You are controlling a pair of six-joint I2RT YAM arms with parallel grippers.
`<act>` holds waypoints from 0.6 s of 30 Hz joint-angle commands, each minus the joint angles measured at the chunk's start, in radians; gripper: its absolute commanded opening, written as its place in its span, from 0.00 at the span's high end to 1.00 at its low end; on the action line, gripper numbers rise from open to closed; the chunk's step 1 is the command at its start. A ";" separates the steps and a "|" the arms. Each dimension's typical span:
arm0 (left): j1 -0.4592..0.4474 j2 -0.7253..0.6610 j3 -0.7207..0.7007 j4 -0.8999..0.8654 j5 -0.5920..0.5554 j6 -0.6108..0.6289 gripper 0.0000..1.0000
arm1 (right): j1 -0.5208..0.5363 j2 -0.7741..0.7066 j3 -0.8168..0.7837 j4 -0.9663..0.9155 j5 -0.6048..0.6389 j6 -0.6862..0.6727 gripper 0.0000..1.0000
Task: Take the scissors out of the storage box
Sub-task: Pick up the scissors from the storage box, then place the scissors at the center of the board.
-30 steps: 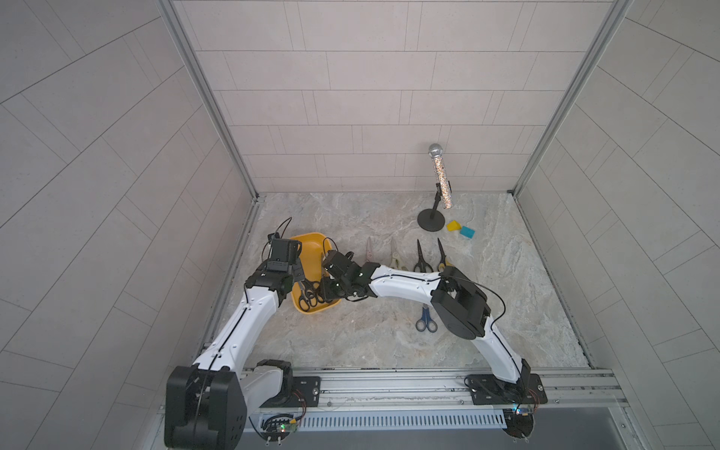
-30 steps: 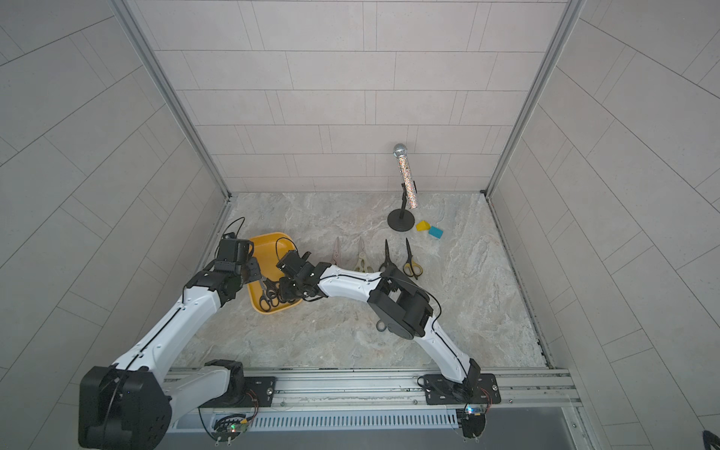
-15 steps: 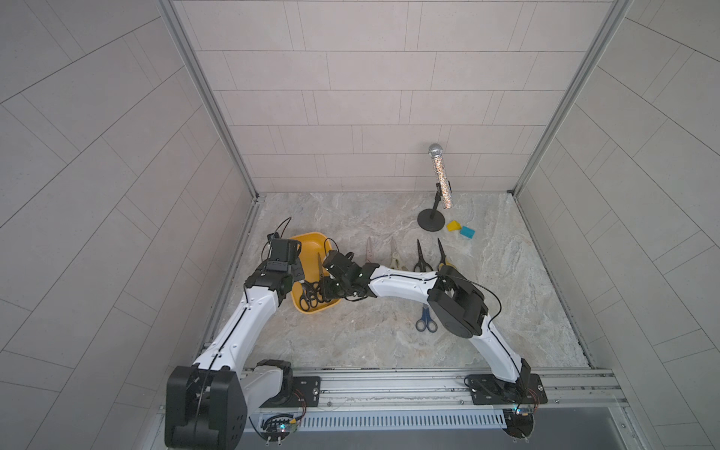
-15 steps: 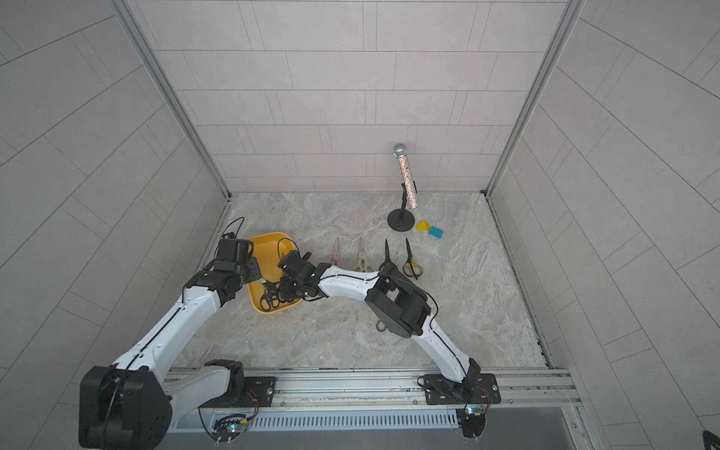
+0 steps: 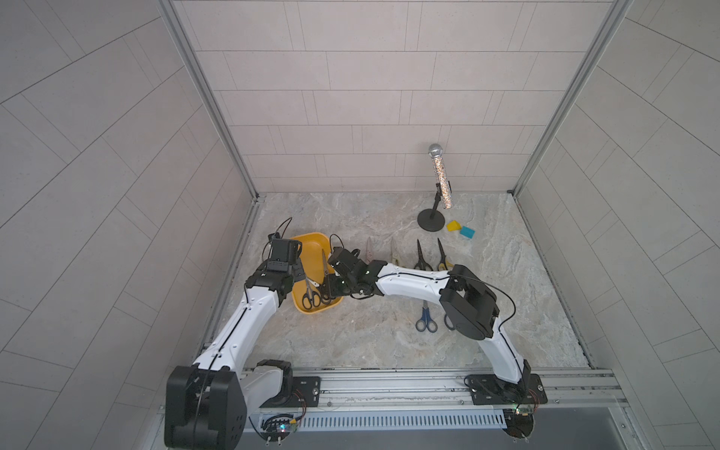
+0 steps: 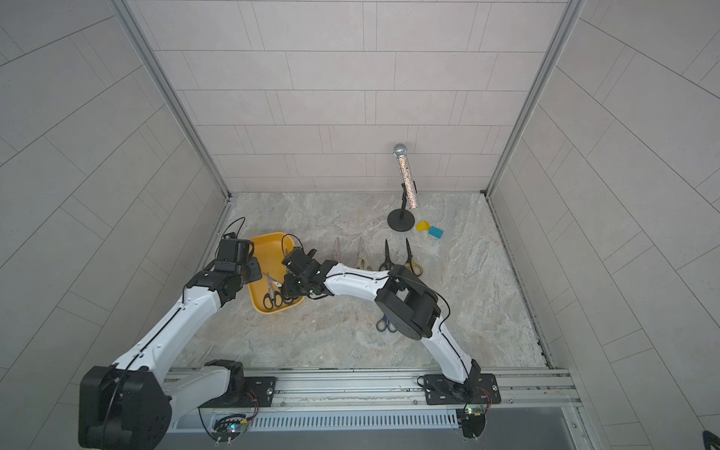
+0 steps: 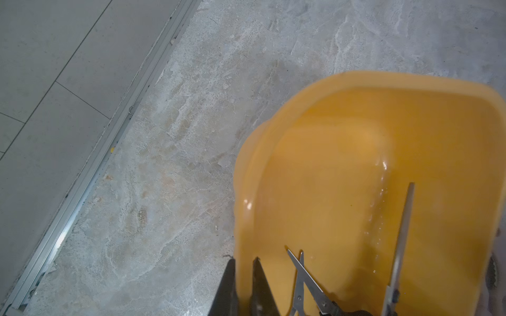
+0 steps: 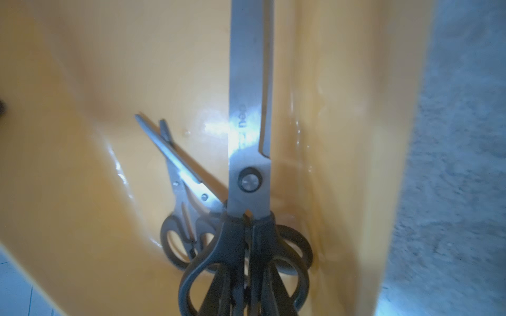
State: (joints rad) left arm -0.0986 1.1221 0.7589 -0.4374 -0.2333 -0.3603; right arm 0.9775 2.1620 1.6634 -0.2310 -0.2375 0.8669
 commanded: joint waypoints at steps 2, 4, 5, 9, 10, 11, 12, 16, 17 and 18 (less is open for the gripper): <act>0.002 -0.002 0.013 0.005 -0.015 0.004 1.00 | -0.002 -0.102 -0.001 -0.001 0.008 -0.031 0.95; 0.002 -0.003 0.014 0.005 -0.017 0.003 1.00 | -0.002 -0.125 -0.006 -0.001 0.006 -0.034 0.95; 0.002 -0.004 0.015 0.005 -0.017 0.003 1.00 | -0.002 -0.136 -0.010 -0.001 0.005 -0.035 0.96; 0.002 -0.004 0.015 0.008 -0.017 0.003 1.00 | -0.008 -0.204 -0.045 -0.055 0.014 -0.047 0.96; 0.002 -0.002 0.016 0.009 -0.017 0.003 1.00 | -0.011 -0.225 -0.057 -0.089 0.024 -0.053 0.96; 0.004 -0.004 0.016 0.009 -0.016 0.003 1.00 | -0.012 -0.244 -0.070 -0.116 0.033 -0.060 0.96; 0.001 -0.003 0.016 0.011 -0.014 0.003 1.00 | -0.016 -0.269 -0.087 -0.151 0.042 -0.064 0.96; 0.002 0.002 0.016 0.020 -0.011 0.001 1.00 | -0.016 -0.352 -0.163 -0.290 0.089 -0.088 0.96; 0.002 0.002 0.017 0.020 -0.012 0.001 1.00 | -0.016 -0.369 -0.182 -0.324 0.096 -0.092 0.96; 0.002 0.002 0.017 0.019 -0.012 0.001 1.00 | -0.016 -0.387 -0.209 -0.360 0.103 -0.095 0.96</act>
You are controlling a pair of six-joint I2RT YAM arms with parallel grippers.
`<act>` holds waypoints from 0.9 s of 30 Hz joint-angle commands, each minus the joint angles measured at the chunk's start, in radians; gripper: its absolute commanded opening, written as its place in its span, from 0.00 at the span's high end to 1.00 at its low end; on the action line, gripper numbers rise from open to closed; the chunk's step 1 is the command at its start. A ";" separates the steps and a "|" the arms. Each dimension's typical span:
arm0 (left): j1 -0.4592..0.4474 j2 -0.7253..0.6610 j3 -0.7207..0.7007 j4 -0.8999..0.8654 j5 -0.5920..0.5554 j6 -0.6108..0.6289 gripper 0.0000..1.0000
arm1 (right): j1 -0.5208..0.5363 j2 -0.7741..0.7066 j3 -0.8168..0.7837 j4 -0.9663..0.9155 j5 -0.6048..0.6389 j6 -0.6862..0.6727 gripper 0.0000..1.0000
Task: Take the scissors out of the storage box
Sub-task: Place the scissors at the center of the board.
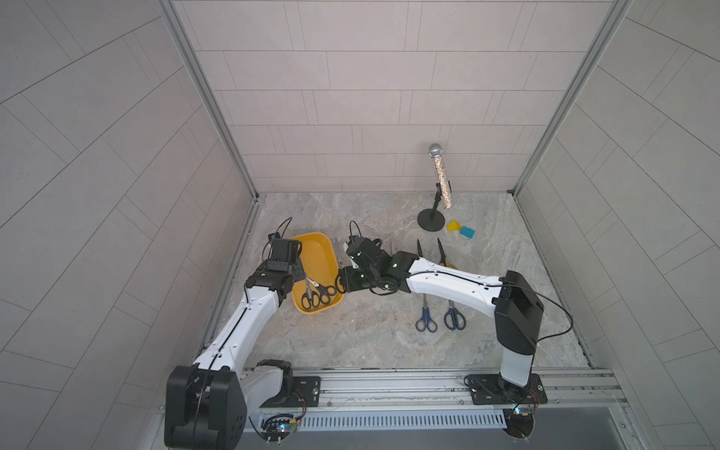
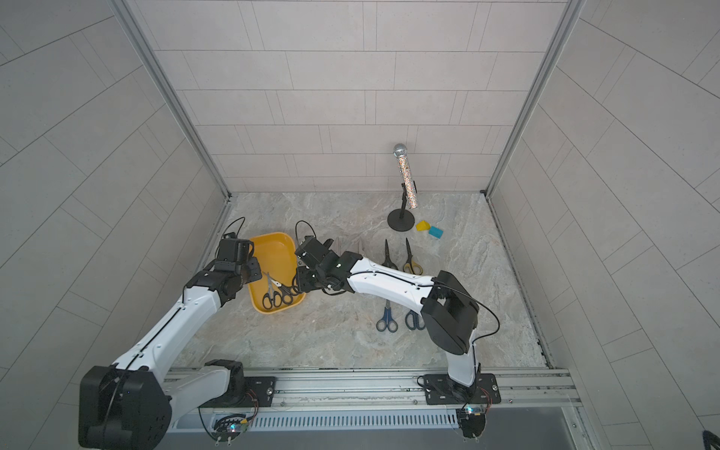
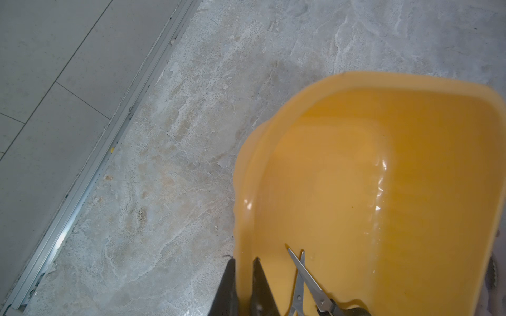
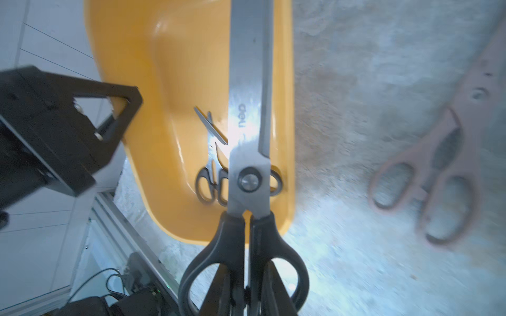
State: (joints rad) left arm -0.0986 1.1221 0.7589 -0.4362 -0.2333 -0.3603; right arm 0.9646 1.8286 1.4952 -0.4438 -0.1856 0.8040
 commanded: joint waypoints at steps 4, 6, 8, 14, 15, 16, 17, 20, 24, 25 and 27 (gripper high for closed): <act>0.003 -0.004 0.014 0.019 -0.017 0.002 1.00 | 0.002 -0.138 -0.175 -0.244 0.099 -0.030 0.97; 0.002 -0.001 0.014 0.017 -0.018 0.003 1.00 | 0.003 -0.181 -0.247 -0.271 0.116 -0.011 0.97; 0.002 -0.002 0.013 0.016 -0.016 0.003 1.00 | 0.004 -0.224 -0.313 -0.289 0.131 0.021 0.96; 0.002 -0.002 0.011 0.017 -0.011 0.000 1.00 | 0.016 -0.332 -0.474 -0.283 0.162 0.123 0.94; 0.000 -0.003 0.010 0.017 -0.011 0.000 1.00 | 0.017 -0.338 -0.490 -0.274 0.161 0.135 0.94; 0.005 -0.005 0.010 0.017 -0.012 0.000 1.00 | 0.019 -0.342 -0.502 -0.265 0.160 0.148 0.94; 0.002 -0.005 0.008 0.019 -0.013 0.001 1.00 | 0.021 -0.341 -0.508 -0.259 0.160 0.158 0.94; 0.005 -0.005 0.008 0.018 -0.020 0.001 1.00 | 0.033 -0.322 -0.512 -0.249 0.154 0.187 0.94; 0.002 -0.008 0.007 0.017 -0.029 0.003 1.00 | 0.054 -0.270 -0.519 -0.228 0.127 0.219 0.94; 0.002 -0.008 0.007 0.017 -0.029 0.004 1.00 | 0.057 -0.256 -0.522 -0.220 0.119 0.228 0.94; 0.002 -0.011 0.007 0.016 -0.031 0.005 1.00 | 0.062 -0.235 -0.527 -0.205 0.111 0.242 0.94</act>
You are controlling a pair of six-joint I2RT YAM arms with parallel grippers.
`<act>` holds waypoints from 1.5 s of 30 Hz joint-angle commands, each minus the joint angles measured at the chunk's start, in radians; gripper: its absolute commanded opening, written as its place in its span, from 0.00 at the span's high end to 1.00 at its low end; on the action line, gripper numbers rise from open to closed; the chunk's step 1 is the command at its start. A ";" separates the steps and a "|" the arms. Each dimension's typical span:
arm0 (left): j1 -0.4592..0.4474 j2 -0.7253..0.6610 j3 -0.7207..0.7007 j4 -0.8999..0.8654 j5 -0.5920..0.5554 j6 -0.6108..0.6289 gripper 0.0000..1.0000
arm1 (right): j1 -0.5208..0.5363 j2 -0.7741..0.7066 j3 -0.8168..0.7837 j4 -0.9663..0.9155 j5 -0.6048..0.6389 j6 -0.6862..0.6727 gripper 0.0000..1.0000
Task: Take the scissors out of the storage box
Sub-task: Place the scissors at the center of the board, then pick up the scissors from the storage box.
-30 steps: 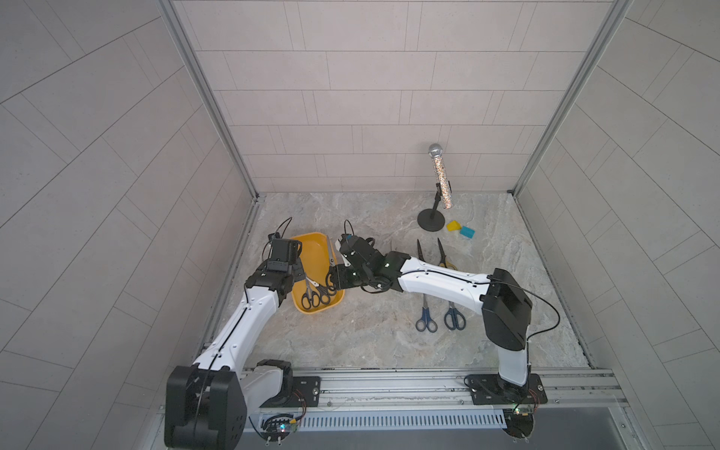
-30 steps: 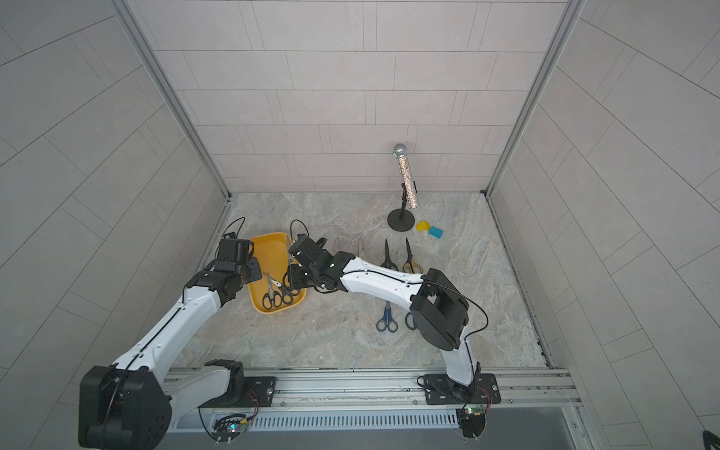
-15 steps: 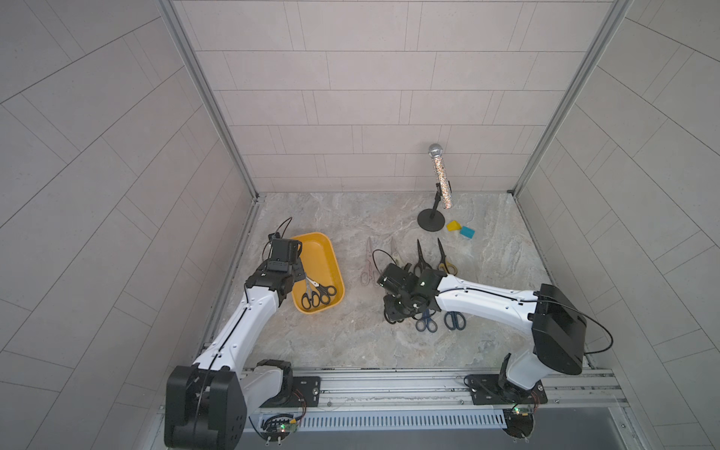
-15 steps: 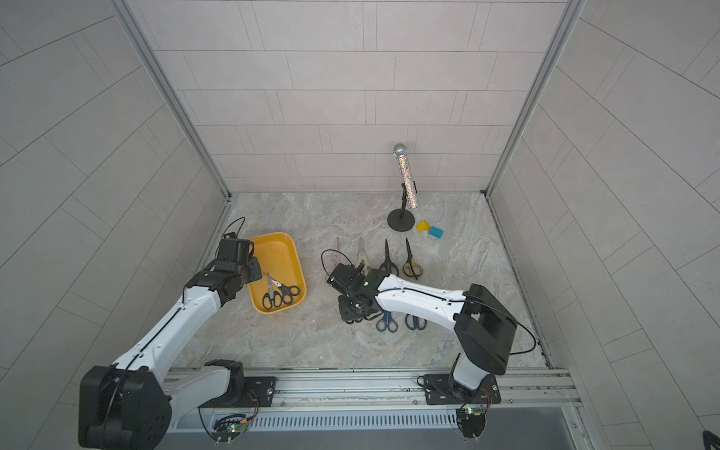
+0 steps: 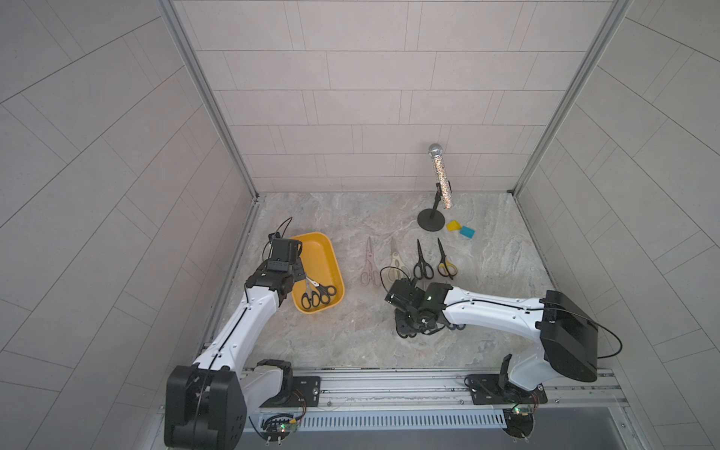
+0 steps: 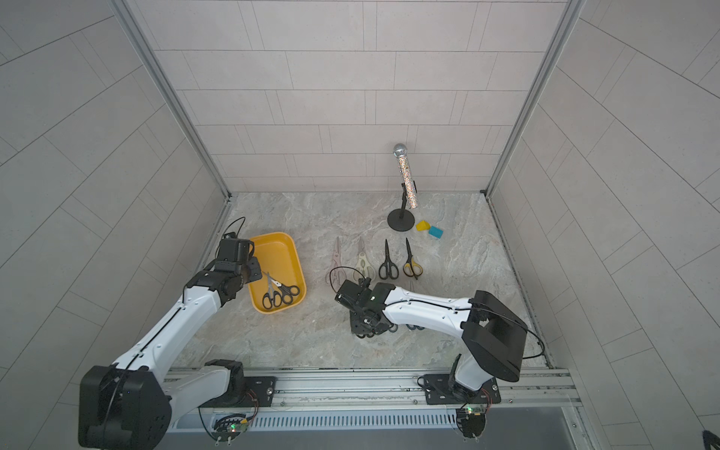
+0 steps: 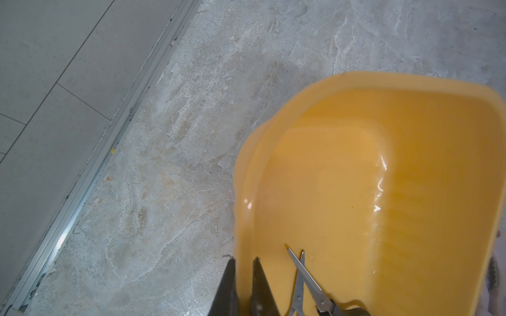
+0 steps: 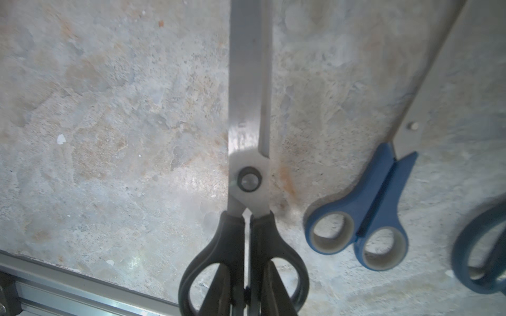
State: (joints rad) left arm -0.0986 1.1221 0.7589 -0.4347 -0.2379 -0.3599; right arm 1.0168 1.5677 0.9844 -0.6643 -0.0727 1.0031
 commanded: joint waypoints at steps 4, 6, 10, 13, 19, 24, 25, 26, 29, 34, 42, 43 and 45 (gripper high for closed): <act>0.002 -0.013 0.006 0.013 -0.030 0.006 1.00 | 0.009 0.049 -0.007 0.014 0.024 0.056 0.94; 0.002 -0.012 0.007 0.013 -0.030 0.007 1.00 | 0.009 0.061 0.000 0.014 0.028 0.061 0.93; 0.003 -0.010 0.007 0.010 -0.032 0.006 1.00 | 0.009 0.099 0.021 0.014 0.026 0.061 0.91; 0.002 -0.007 0.007 0.010 -0.035 0.006 1.00 | 0.009 0.129 0.037 0.014 0.025 0.060 0.89; 0.001 -0.008 0.007 0.008 -0.038 0.007 1.00 | 0.009 0.152 0.055 0.006 0.027 0.052 0.77; 0.002 -0.014 0.007 0.007 -0.041 0.007 1.00 | 0.009 0.147 0.075 -0.025 0.047 0.043 0.64; 0.002 -0.014 0.007 0.007 -0.041 0.008 1.00 | 0.009 0.143 0.079 -0.035 0.049 0.042 0.64; 0.003 -0.016 0.007 0.005 -0.042 0.009 1.00 | 0.010 0.138 0.086 -0.042 0.053 0.039 0.63; 0.001 -0.018 0.005 0.005 -0.044 0.009 1.00 | 0.009 0.107 0.099 -0.055 0.069 0.030 0.63; 0.002 -0.018 0.005 0.005 -0.046 0.009 1.00 | 0.009 0.058 0.146 -0.020 0.080 -0.035 0.64; 0.002 -0.013 0.003 0.002 -0.045 0.012 1.00 | 0.009 0.058 0.239 0.195 0.028 -0.223 0.67; 0.002 -0.013 0.002 0.003 -0.042 0.012 1.00 | 0.009 0.071 0.260 0.216 0.015 -0.255 0.68; 0.001 -0.012 0.001 0.003 -0.036 0.015 1.00 | 0.009 0.108 0.305 0.247 -0.007 -0.315 0.68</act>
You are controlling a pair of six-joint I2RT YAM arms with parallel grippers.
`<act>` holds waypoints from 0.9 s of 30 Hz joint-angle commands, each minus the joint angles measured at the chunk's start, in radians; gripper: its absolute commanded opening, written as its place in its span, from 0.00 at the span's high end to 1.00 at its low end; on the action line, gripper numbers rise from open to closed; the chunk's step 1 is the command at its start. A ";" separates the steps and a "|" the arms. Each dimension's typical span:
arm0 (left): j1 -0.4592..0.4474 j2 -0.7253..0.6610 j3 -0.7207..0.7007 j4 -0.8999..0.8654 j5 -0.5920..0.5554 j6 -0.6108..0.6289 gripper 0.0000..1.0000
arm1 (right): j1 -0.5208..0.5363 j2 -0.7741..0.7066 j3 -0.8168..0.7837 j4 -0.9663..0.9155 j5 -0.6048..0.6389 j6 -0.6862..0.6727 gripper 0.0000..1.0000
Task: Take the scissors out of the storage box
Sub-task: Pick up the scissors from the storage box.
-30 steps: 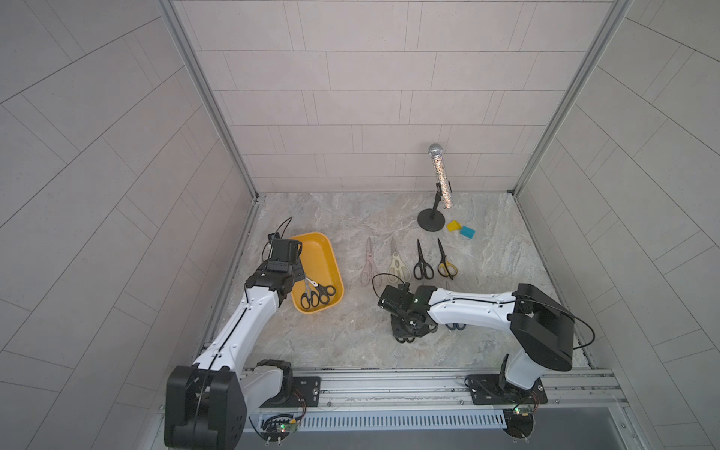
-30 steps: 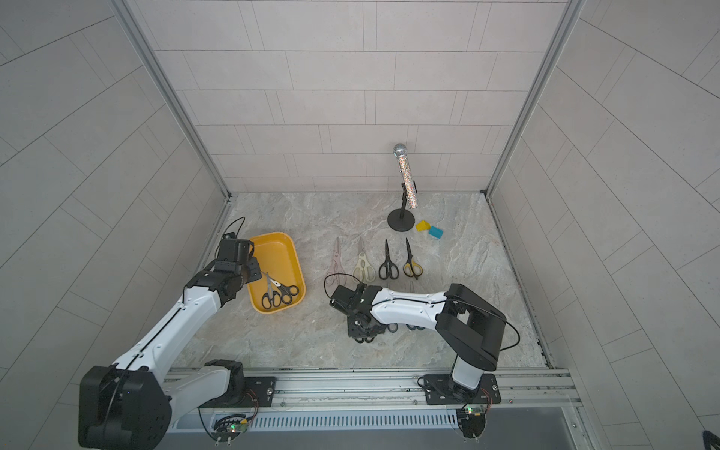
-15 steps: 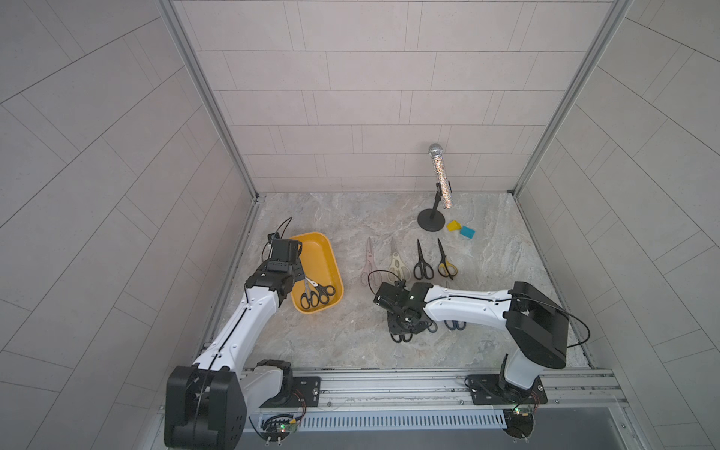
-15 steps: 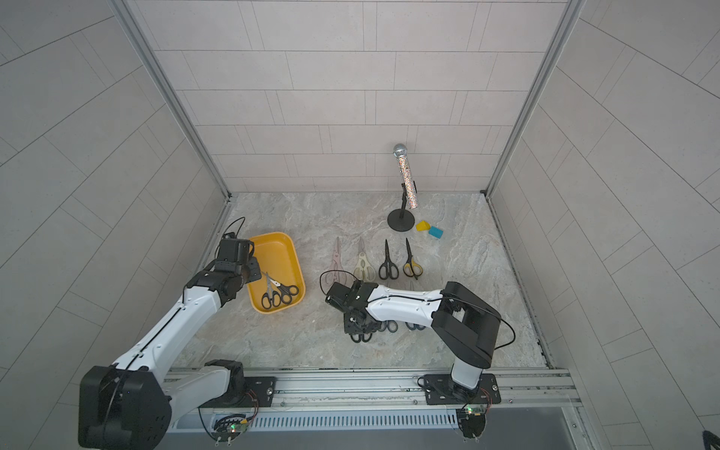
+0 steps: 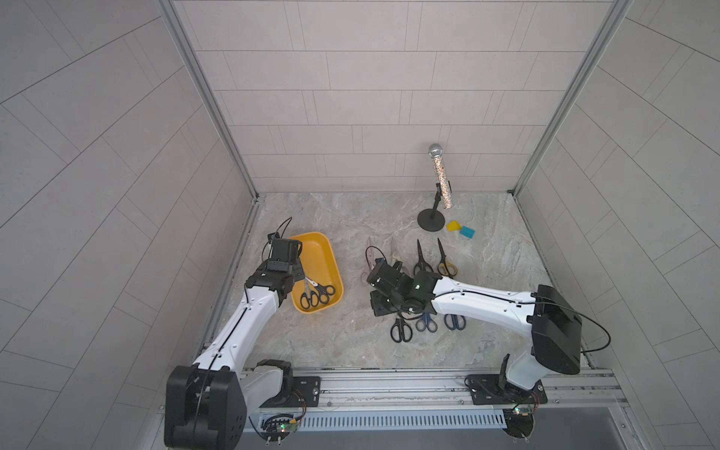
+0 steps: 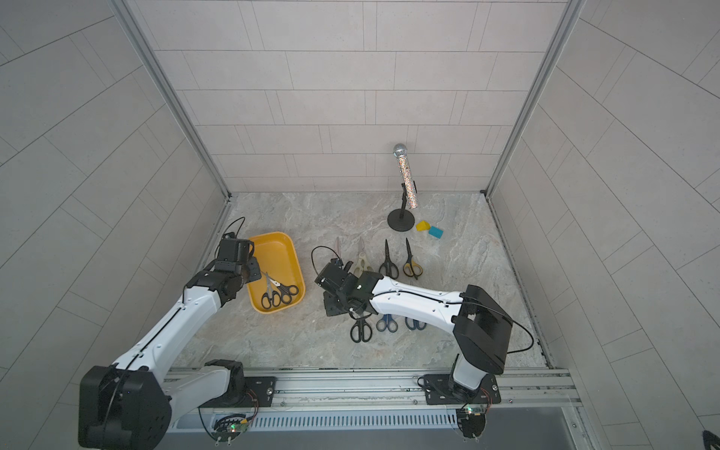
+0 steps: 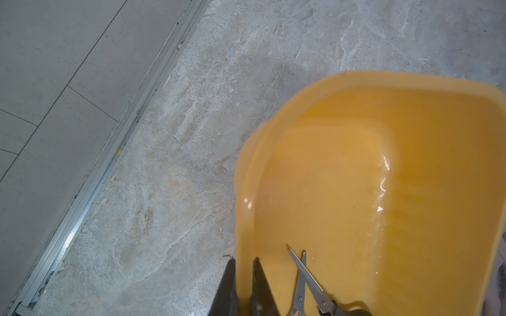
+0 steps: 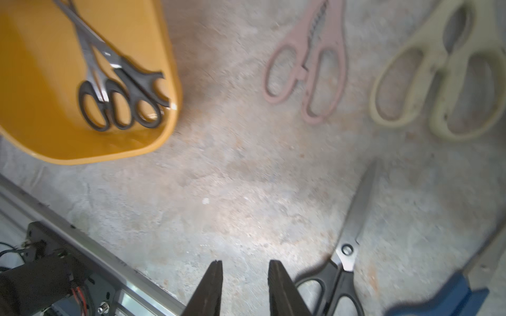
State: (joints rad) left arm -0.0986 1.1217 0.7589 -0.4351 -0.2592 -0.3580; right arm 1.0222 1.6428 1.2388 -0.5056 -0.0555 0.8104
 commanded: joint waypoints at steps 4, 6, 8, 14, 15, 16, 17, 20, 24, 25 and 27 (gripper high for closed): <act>0.000 -0.007 0.002 -0.002 -0.015 0.018 1.00 | 0.004 0.149 0.176 0.102 -0.075 -0.230 0.69; 0.000 -0.001 0.004 -0.004 -0.015 0.019 1.00 | 0.004 0.218 0.243 0.104 -0.110 -0.268 0.69; 0.000 0.004 0.007 -0.004 -0.014 0.021 1.00 | 0.004 0.276 0.297 0.109 -0.139 -0.292 0.69; 0.000 0.011 0.010 -0.008 -0.008 0.023 1.00 | 0.006 0.432 0.411 0.131 -0.176 -0.322 0.70; 0.000 0.014 0.011 -0.009 -0.006 0.022 1.00 | 0.005 0.456 0.431 0.130 -0.179 -0.327 0.69; 0.000 0.017 0.013 -0.012 -0.002 0.024 1.00 | 0.005 0.475 0.445 0.133 -0.179 -0.330 0.70; 0.000 0.022 0.015 -0.014 0.002 0.024 1.00 | 0.006 0.495 0.457 0.137 -0.178 -0.333 0.70; -0.001 0.030 0.018 -0.016 0.011 0.025 1.00 | 0.006 0.551 0.494 0.141 -0.152 -0.353 0.69; 0.001 0.036 0.022 -0.016 0.017 0.028 1.00 | 0.006 0.618 0.555 0.119 -0.092 -0.392 0.69; 0.001 0.035 0.024 -0.017 0.017 0.028 1.00 | 0.004 0.628 0.569 0.102 -0.075 -0.401 0.69; 0.000 0.032 0.025 -0.017 0.017 0.028 1.00 | 0.006 0.652 0.608 0.052 -0.032 -0.444 0.69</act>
State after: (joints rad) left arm -0.0986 1.1542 0.7597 -0.4389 -0.2375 -0.3428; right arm 1.0229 2.2681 1.8000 -0.3820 -0.1696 0.4351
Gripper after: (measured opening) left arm 0.077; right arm 0.306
